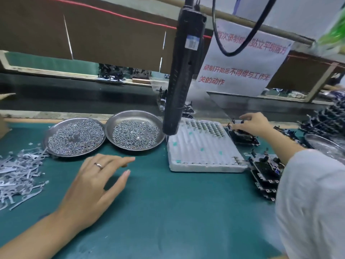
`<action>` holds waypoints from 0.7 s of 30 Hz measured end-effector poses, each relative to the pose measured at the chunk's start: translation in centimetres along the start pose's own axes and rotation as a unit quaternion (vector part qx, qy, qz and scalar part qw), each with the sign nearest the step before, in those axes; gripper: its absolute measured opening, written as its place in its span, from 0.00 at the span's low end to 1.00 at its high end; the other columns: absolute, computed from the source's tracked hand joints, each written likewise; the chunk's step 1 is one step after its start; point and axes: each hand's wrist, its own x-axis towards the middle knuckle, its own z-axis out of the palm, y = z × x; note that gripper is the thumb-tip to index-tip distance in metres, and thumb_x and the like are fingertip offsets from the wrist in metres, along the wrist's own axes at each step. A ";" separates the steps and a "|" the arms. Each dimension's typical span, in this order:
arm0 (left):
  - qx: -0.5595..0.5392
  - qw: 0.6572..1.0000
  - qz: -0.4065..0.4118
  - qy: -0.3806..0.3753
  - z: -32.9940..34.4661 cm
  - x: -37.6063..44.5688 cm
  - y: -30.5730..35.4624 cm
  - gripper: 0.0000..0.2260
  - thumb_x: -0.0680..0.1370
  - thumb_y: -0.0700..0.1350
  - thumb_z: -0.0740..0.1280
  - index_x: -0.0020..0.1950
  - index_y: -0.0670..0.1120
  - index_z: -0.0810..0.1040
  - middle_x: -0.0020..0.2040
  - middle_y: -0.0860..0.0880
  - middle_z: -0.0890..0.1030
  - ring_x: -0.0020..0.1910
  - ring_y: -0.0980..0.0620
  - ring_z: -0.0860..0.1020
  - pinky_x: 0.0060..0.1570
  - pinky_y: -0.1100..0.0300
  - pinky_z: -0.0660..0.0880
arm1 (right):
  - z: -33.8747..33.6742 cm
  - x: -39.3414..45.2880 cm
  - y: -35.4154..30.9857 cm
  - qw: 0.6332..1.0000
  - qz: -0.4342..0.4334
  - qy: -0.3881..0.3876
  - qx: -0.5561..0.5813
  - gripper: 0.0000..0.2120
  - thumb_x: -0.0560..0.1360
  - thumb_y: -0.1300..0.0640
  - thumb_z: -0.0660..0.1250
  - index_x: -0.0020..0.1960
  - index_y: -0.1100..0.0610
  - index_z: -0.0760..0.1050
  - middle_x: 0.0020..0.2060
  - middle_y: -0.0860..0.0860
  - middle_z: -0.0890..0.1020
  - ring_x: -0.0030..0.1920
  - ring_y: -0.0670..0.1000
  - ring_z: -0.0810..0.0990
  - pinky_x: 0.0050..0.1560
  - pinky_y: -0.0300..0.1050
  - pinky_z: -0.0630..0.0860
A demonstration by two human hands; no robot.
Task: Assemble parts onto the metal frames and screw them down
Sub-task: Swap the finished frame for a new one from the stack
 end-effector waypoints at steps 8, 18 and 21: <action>0.009 1.000 -0.002 0.001 -0.1 0.1 0.2 0.17 0.78 0.53 0.58 0.58 0.45 0.80 0.48 0.53 0.79 0.48 0.54 0.74 0.53 0.56 0.67 | 0.3 0.0 -0.4 0.982 0.014 -0.075 -0.172 0.33 0.71 0.35 0.66 0.71 0.51 0.67 0.67 0.63 0.67 0.66 0.65 0.67 0.66 0.61 0.65; 0.019 0.999 -0.029 0.024 -0.4 0.3 0.1 0.16 0.77 0.51 0.59 0.58 0.45 0.79 0.48 0.52 0.79 0.47 0.52 0.75 0.54 0.57 0.65 | 4.9 -12.6 -12.6 0.962 -0.257 -0.049 -0.079 0.18 0.79 0.47 0.60 0.66 0.53 0.72 0.62 0.53 0.75 0.60 0.54 0.75 0.60 0.47 0.69; 0.029 0.996 -0.079 0.039 -1.2 1.4 -0.4 0.17 0.77 0.51 0.59 0.58 0.46 0.80 0.50 0.53 0.78 0.49 0.50 0.75 0.58 0.55 0.65 | 8.7 -15.8 -14.7 0.943 -0.320 -0.007 -0.097 0.20 0.80 0.47 0.56 0.68 0.55 0.69 0.62 0.54 0.73 0.59 0.57 0.73 0.59 0.50 0.67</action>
